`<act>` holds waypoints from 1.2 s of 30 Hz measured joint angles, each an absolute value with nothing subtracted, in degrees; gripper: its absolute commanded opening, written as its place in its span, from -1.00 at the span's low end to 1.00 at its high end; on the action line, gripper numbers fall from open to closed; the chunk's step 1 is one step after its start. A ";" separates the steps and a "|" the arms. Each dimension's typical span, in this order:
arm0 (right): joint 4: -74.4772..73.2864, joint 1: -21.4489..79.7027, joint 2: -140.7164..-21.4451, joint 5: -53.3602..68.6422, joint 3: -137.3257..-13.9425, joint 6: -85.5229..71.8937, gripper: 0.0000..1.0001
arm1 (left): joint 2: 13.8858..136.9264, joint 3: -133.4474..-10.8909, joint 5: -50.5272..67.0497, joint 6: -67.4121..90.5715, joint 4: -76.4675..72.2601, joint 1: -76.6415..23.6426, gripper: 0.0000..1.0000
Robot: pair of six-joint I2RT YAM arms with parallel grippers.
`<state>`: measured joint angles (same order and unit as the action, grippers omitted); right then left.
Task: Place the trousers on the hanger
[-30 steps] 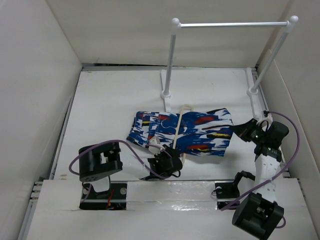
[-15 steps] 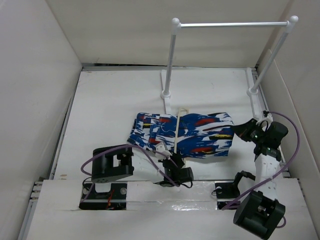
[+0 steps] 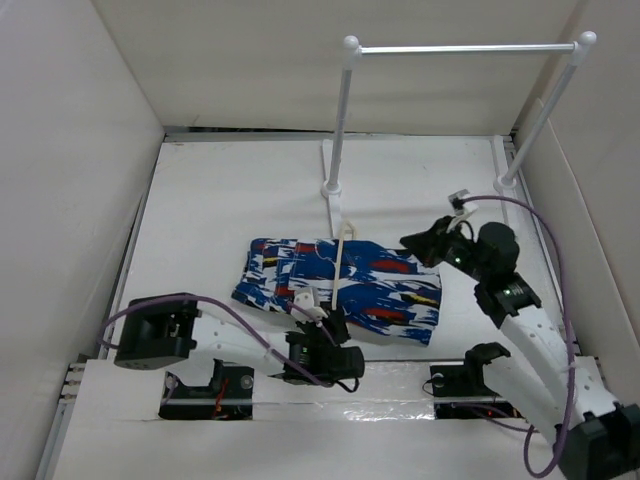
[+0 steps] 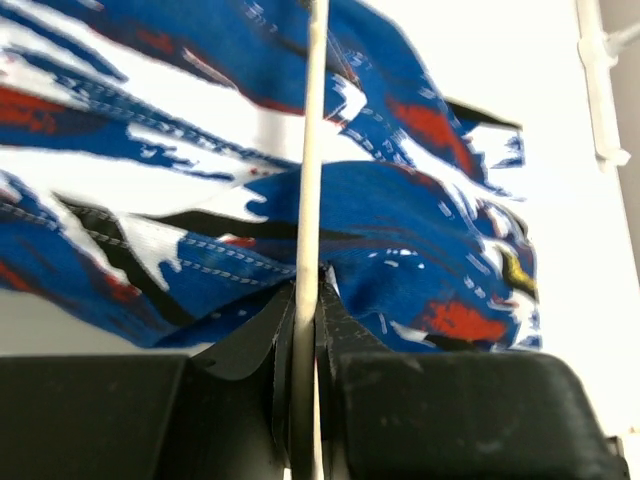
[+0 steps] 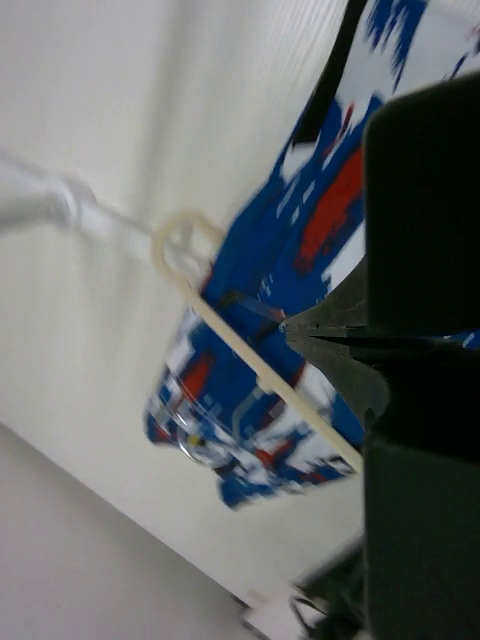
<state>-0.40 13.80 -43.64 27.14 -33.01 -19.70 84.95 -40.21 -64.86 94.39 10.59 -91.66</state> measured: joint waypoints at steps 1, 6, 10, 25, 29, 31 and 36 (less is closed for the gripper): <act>1.58 18.20 -45.25 26.20 -32.45 -20.69 -0.98 | 82.91 -37.95 -65.36 91.44 7.68 -91.66 -1.00; 8.45 36.12 -57.52 18.13 -30.87 -25.76 0.05 | 75.90 -26.98 -66.02 77.03 -9.43 -91.48 -1.00; 14.55 46.06 -63.31 11.31 -29.06 -31.05 0.26 | 74.65 -22.37 -65.89 69.71 -18.83 -91.37 -1.00; 35.62 51.11 -80.44 2.87 -26.30 -44.47 -0.03 | 75.70 -20.58 -65.14 63.26 -27.86 -91.26 -1.00; 39.70 51.20 -83.44 3.38 -26.37 -45.52 -0.28 | 76.05 -20.10 -64.66 62.13 -29.21 -91.24 -1.00; 42.52 51.18 -85.19 3.64 -26.26 -46.98 -0.42 | 76.05 -20.03 -64.77 61.69 -29.17 -91.00 -1.00; 50.06 51.16 -88.18 5.02 -24.75 -50.46 -0.85 | 75.31 -19.94 -65.36 59.68 -27.97 -91.02 -1.00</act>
